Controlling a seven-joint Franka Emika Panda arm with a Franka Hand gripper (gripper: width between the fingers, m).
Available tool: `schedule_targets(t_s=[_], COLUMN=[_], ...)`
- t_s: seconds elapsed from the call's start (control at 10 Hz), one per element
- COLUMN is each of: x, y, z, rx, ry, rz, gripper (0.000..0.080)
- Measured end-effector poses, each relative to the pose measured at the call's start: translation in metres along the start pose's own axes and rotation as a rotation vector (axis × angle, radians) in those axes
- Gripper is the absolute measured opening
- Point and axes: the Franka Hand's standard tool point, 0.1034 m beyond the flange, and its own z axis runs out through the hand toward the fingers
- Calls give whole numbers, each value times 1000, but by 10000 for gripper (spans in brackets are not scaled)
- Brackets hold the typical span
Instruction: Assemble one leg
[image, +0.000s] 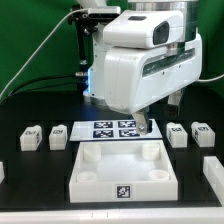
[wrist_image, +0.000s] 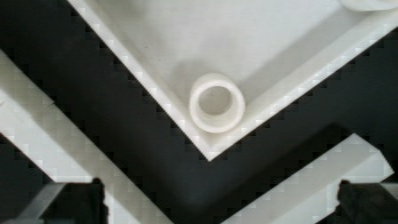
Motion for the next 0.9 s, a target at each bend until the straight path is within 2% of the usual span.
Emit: schedule_targets(t_s=[0.3, 0.4, 0.5, 0.7, 0.8, 0.9], x=[0, 0, -9, -49, -74, -94], y=[0, -2, -14, -46, -61, -69], z=[0, 2, 9, 29, 44, 57], rx=[0, -9, -19, -38, -38, -35], ry=[0, 10, 20, 31, 31, 32], rz=[0, -12, -34, -308, -443, -539], gripper=[650, 650, 650, 650, 650, 650])
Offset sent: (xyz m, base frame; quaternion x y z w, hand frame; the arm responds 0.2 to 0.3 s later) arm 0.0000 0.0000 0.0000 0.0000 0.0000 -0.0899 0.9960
